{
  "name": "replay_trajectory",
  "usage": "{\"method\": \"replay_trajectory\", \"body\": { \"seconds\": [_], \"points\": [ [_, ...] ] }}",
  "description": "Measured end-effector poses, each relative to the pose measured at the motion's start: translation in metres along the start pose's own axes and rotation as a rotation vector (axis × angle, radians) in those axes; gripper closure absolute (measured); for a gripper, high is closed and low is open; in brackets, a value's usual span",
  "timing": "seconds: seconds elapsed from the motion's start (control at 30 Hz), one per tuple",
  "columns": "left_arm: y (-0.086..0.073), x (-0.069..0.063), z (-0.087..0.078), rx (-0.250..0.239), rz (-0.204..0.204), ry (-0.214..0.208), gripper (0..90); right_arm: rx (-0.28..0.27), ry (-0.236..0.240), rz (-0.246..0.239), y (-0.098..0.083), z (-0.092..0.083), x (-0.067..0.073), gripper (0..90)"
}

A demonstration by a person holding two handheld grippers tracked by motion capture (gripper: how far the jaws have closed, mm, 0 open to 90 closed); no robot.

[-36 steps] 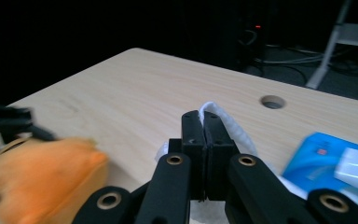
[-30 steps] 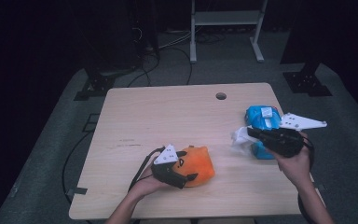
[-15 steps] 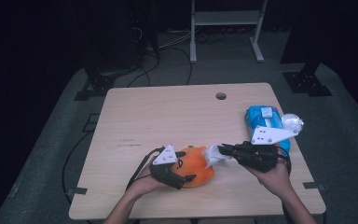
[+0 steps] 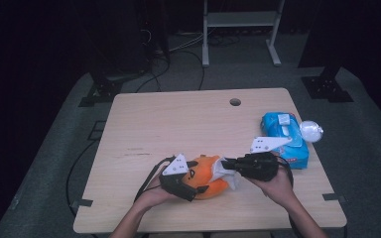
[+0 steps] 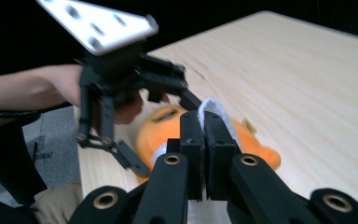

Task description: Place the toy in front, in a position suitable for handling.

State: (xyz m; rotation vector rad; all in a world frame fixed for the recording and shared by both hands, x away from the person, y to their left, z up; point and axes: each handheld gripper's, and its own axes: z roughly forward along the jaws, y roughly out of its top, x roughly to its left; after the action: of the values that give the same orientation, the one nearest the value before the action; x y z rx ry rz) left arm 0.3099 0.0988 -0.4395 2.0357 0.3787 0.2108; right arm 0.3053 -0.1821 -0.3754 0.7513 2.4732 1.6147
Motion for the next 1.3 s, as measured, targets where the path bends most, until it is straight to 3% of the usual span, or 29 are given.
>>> {"method": "replay_trajectory", "body": {
  "seconds": [0.2,0.47,0.57,0.83,1.0,1.1,1.3],
  "points": [
    [0.000,0.001,0.000,0.001,0.001,-0.002,11.5,0.042,-0.022,0.039,-0.020,0.012,-0.012,81.2],
    [0.000,0.000,-0.001,0.012,0.006,-0.013,11.5,0.091,-0.027,-0.001,-0.030,0.023,-0.006,62.6],
    [0.000,-0.001,-0.001,0.023,0.018,-0.023,12.0,0.103,-0.042,-0.026,-0.031,0.032,-0.002,59.7],
    [0.003,0.004,-0.011,0.033,0.023,-0.053,12.3,0.131,-0.035,-0.034,-0.032,0.040,0.001,74.4],
    [0.004,0.011,-0.024,0.035,-0.043,-0.046,10.9,0.141,-0.042,-0.038,-0.034,0.038,0.003,79.4],
    [-0.001,0.012,-0.024,0.098,-0.008,-0.023,13.8,0.146,-0.043,-0.045,-0.034,0.037,0.004,81.1],
    [-0.006,0.016,-0.024,0.079,-0.018,-0.037,23.1,0.169,-0.065,-0.063,-0.037,0.031,0.005,84.2]
  ]
}}
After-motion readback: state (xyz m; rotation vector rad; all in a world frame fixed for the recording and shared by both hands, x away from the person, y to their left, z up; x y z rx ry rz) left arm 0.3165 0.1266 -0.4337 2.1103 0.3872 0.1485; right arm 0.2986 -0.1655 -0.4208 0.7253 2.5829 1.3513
